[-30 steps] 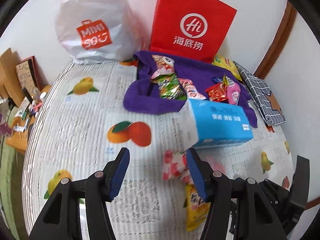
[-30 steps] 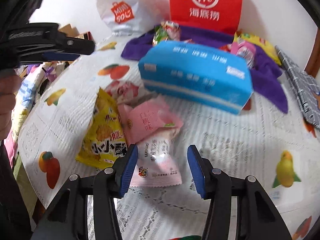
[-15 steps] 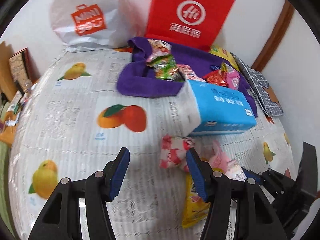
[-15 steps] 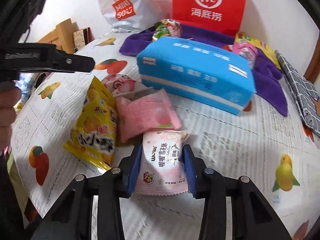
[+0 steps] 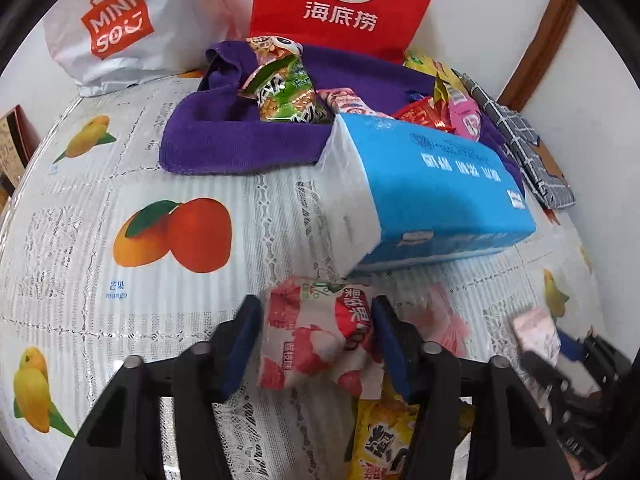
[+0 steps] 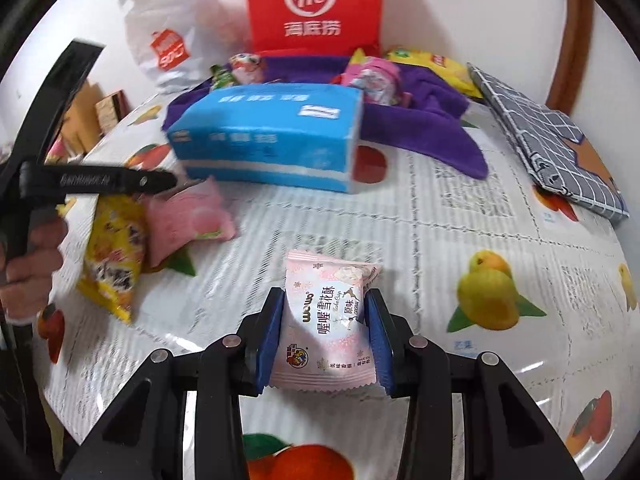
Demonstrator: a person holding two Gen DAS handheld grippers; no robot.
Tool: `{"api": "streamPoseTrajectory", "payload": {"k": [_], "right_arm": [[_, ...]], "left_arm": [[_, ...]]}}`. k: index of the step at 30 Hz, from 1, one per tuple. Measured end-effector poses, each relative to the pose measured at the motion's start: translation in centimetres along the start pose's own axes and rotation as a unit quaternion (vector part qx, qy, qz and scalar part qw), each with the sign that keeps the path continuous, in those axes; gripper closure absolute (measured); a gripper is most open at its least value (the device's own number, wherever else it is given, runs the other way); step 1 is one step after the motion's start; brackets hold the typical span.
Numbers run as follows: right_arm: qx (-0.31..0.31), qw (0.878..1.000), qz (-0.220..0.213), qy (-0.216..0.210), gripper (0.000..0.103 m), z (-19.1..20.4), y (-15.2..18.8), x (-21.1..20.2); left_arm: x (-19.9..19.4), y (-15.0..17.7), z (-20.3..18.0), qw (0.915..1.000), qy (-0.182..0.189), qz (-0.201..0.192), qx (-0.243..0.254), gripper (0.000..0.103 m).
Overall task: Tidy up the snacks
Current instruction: 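Grasp the pink pastry packet with the right gripper while the left grasps the red-white packet, then lift both packets and carry them toward the purple towel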
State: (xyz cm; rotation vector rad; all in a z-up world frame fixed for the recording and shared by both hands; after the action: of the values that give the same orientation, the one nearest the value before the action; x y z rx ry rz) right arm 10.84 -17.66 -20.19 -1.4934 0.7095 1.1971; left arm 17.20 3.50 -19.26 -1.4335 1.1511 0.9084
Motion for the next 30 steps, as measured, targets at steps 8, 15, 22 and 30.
{"api": "streamPoseTrajectory", "payload": {"k": [8,15,22,30], "right_arm": [[0.03,0.999,-0.022,0.003,0.062,-2.1,-2.7,1.1],[0.043,0.998,-0.028,0.033,0.061,-3.1,-4.1,2.9],[0.046,0.998,-0.028,0.025,0.06,-3.3,-4.1,3.0],[0.046,0.998,-0.027,0.032,0.061,-3.2,-4.2,3.0]], "left_arm": [[-1.7,1.9,3.5,0.9969,-0.061,-0.041,-0.03,0.057],[-1.8,3.2,5.8,0.9943,-0.035,-0.075,-0.068,0.056],[-1.3,3.0,5.4,0.9916,-0.046,-0.102,-0.065,0.055],[-1.5,3.2,5.7,0.9916,-0.035,-0.104,-0.069,0.055]]}}
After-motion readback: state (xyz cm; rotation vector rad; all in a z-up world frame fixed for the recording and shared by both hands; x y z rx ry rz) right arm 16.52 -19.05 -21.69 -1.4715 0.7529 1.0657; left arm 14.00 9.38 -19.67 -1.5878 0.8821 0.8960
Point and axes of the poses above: each gripper's, at about its wrist camera, not at the fingertips, and x roughly the way its jaws point, z to its left, y to its underside, the point moved 4 cm from there along x, roughly the way its jaws point, and after that the axes turned 14 degrees about z, right-handed, at the moved point
